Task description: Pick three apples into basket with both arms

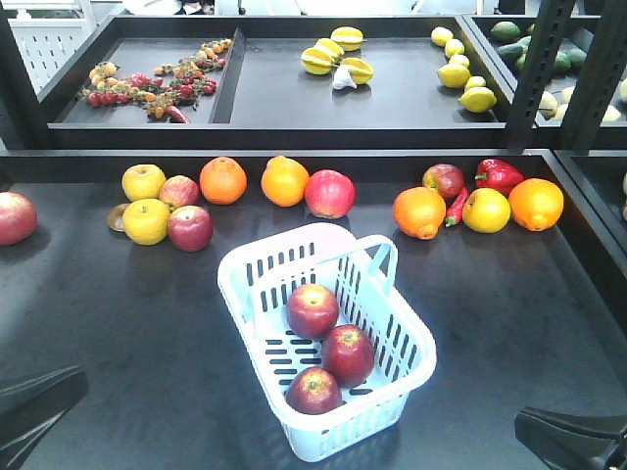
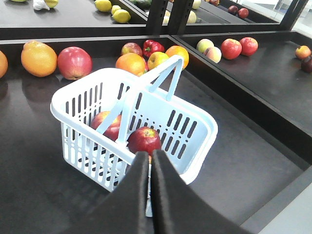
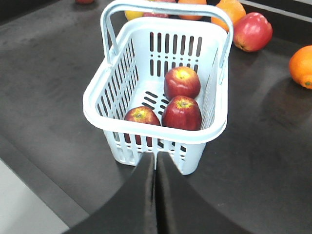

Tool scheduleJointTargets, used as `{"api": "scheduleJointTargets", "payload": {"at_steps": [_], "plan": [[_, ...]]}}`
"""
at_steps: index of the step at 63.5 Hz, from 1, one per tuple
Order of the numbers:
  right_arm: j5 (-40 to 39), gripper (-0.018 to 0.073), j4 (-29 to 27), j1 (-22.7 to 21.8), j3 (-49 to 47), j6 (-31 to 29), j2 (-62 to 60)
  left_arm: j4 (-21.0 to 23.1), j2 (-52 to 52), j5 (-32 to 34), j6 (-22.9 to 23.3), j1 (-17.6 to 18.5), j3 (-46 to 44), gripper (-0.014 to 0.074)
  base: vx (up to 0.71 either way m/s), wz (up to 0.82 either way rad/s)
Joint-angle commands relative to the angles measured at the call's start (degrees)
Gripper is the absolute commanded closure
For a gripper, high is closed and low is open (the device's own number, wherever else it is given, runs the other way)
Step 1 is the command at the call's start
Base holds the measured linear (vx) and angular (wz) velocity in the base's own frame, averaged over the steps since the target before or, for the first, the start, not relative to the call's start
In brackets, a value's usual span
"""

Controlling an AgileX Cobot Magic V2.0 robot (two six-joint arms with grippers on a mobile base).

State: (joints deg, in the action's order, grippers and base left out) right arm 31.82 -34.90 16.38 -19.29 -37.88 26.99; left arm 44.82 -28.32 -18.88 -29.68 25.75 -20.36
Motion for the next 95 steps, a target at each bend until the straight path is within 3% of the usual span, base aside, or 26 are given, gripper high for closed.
{"api": "scheduleJointTargets", "payload": {"at_steps": [1,32,41,46,50,55,61,64,81,90,95], "plan": [[-3.4,0.0561,-1.6,-0.2,-1.6,-0.1,0.2,1.6,0.1,2.4,0.1,0.3,-1.4,0.0604,0.00,0.00],[-3.3,0.0561,-1.6,-0.2,-1.6,-0.1,0.2,1.6,0.1,2.9,0.1,0.3,-1.4,0.0604,0.00,0.00],[-3.3,0.0561,-1.6,-0.2,-1.6,-0.1,0.2,-1.5,0.0,4.1,1.7,0.3,-1.3,0.0604,0.00,0.00],[-3.3,0.0561,-1.6,-0.2,-1.6,-0.1,0.2,-7.2,0.0,2.8,7.3,0.3,-1.3,0.0604,0.00,0.00],[-3.3,0.0561,-1.6,-0.2,-1.6,-0.1,0.2,-16.2,0.0,0.9,16.9,0.3,-1.3,0.0604,0.00,0.00],[-3.3,0.0561,-1.6,-0.2,-1.6,-0.1,0.2,-28.7,-0.3,-0.7,32.3,0.3,-1.3,0.0604,0.00,0.00],[-3.3,0.0561,-1.6,-0.2,-1.6,-0.1,0.2,-39.9,-0.3,0.1,44.1,0.3,1.0,0.0604,0.00,0.00],[-3.3,0.0561,-1.6,-0.2,-1.6,-0.1,0.2,-42.8,-0.2,1.9,47.6,0.3,3.9,0.0604,0.00,0.00],[-3.3,0.0561,-1.6,-0.2,-1.6,-0.1,0.2,-43.4,4.6,18.9,49.1,0.3,20.9,0.0604,0.00,0.00],[-3.3,0.0561,-1.6,-0.2,-1.6,-0.1,0.2,-48.4,9.8,16.8,48.5,-0.5,20.6,0.0604,0.00,0.00],[-3.3,0.0561,-1.6,-0.2,-1.6,-0.1,0.2,-52.5,12.6,16.3,48.5,-3.2,20.6,0.0604,0.00,0.00]]}}
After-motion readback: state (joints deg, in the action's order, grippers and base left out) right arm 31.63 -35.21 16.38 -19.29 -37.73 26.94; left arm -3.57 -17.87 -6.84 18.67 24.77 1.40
